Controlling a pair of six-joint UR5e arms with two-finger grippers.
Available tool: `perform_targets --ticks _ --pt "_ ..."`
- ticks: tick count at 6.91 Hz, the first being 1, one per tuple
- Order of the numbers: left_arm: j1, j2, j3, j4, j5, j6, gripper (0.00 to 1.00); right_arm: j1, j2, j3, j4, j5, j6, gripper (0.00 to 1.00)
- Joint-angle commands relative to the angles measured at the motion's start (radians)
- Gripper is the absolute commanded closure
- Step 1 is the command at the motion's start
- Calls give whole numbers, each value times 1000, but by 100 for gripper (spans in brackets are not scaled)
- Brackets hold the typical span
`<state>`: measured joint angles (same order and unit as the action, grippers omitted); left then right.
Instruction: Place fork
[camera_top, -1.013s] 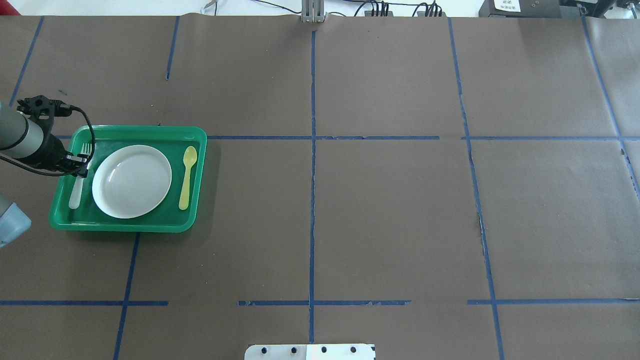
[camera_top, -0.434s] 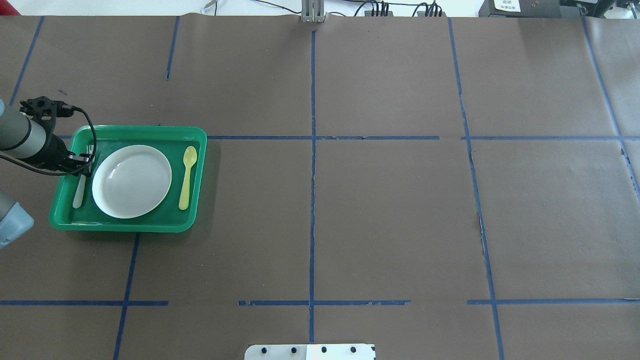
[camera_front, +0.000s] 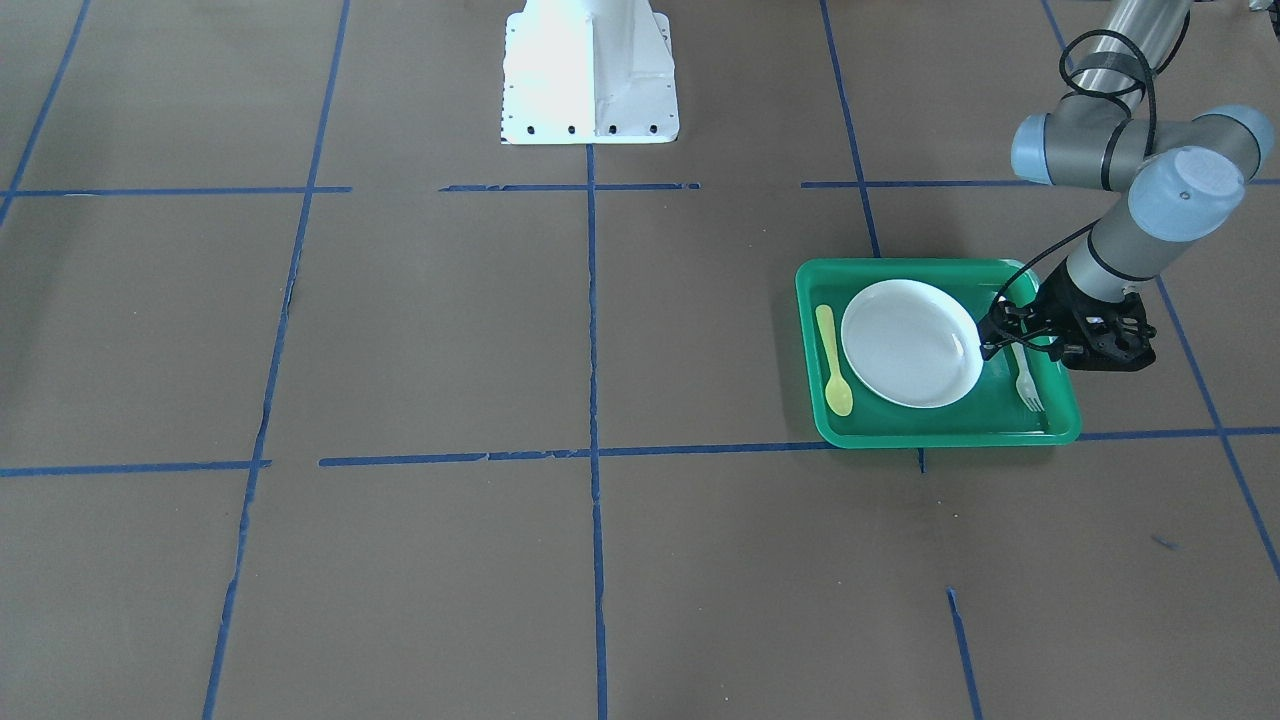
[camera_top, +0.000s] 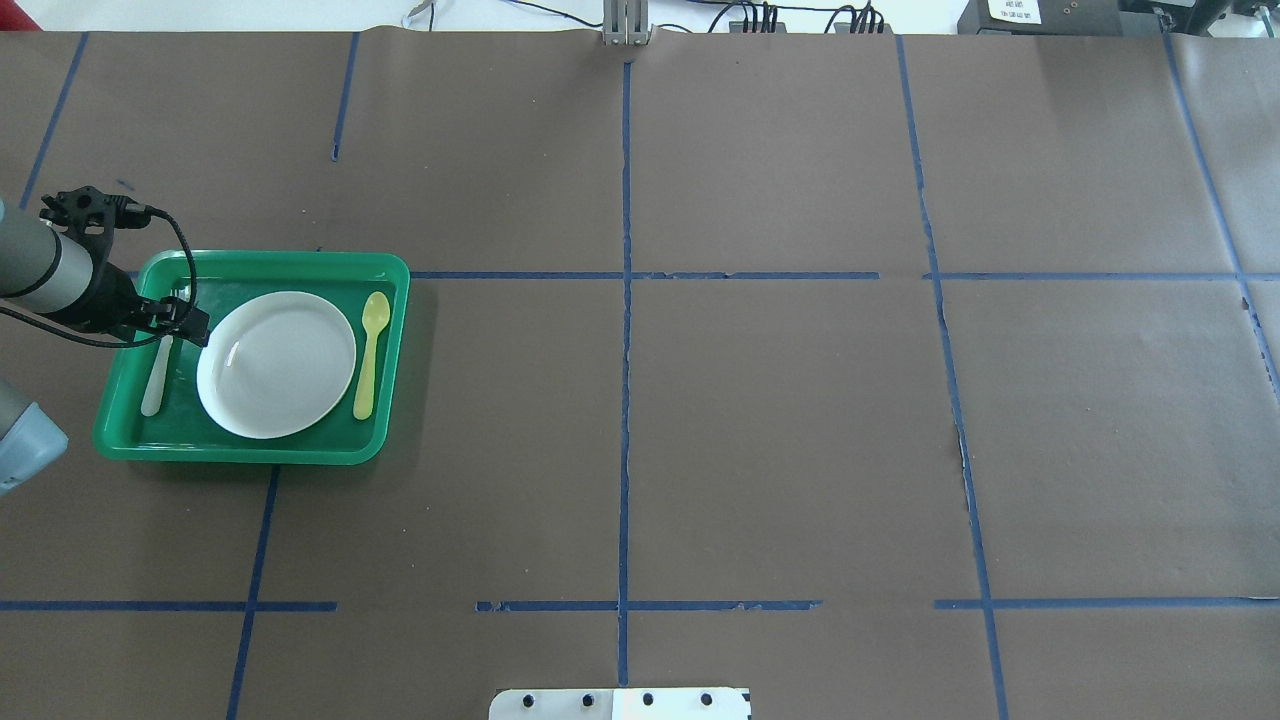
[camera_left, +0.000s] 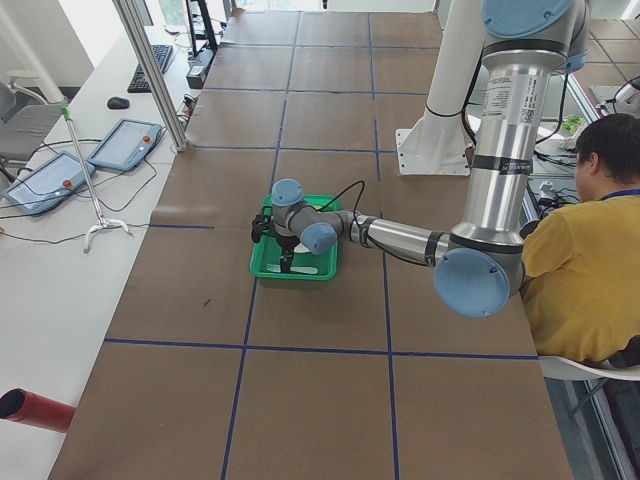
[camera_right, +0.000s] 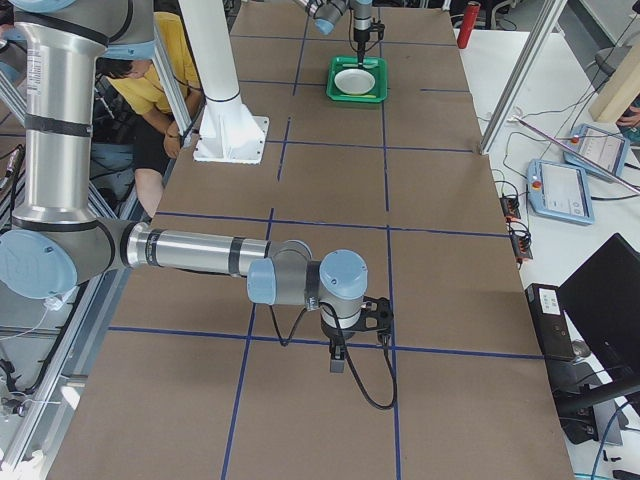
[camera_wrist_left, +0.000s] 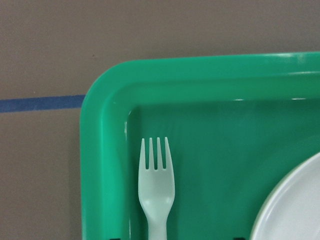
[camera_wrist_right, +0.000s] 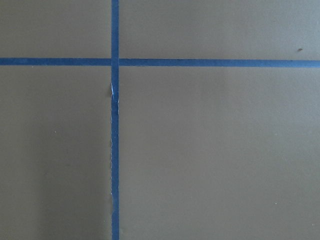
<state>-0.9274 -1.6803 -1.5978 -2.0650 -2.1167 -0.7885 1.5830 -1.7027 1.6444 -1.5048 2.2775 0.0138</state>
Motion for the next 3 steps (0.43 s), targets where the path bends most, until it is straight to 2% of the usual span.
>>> perform_targets --ticks 1,3 --pt "-34 -1 -65 11 -2 0 8 0 0 0 0 -1 0 0" --pt "-106 10 -94 13 -5 14 8 0 0 0 0 -1 0 0"
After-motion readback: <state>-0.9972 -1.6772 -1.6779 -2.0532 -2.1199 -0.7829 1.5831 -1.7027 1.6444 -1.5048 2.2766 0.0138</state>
